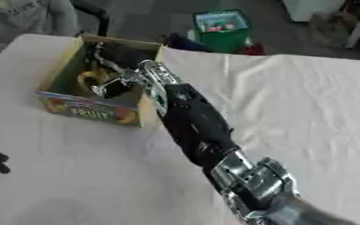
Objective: Pick up objects on the table and place them in the box.
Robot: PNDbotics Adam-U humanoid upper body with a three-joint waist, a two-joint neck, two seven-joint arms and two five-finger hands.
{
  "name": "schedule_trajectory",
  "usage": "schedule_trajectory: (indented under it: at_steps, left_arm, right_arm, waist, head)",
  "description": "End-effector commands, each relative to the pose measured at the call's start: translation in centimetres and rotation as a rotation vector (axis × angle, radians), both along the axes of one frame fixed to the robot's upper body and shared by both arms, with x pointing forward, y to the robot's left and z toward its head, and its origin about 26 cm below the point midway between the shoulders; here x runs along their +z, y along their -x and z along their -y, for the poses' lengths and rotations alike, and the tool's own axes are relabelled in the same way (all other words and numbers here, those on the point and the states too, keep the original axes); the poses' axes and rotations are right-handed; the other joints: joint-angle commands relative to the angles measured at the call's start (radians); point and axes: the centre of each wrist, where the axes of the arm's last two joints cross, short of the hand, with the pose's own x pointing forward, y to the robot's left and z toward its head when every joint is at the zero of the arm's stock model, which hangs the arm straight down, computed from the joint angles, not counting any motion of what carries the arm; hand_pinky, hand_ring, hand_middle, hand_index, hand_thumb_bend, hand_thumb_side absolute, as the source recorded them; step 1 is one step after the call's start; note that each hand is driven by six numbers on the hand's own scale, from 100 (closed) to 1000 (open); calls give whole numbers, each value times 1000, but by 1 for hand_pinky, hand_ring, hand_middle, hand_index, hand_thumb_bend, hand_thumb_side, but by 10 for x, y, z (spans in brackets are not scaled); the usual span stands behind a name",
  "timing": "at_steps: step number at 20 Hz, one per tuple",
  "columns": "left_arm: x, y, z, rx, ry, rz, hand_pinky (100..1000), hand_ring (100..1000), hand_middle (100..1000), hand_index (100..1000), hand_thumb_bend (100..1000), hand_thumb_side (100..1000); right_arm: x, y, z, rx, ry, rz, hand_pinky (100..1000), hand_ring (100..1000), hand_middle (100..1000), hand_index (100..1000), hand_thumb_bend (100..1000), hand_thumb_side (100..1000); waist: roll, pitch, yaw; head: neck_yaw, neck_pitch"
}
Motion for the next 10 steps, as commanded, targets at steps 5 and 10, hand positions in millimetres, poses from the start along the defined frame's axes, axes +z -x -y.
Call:
schedule_trajectory:
  at_steps: [5, 10]
  left_arm:
    - [9, 0, 2, -12, 3, 32, 505, 581, 488, 609, 100, 778]
    - [8, 0, 1, -7, 4, 30, 505, 581, 488, 609, 100, 780]
  right_arm:
    - [4, -1, -3, -32, 74, 7, 624, 732, 766, 796, 100, 227]
    - [14, 0, -3, -34, 51, 33, 612, 731, 766, 798, 100, 211]
  waist:
    - [4, -15, -2]
    - [3, -17, -11]
  head:
    - [-5, -15]
    - [0, -15]
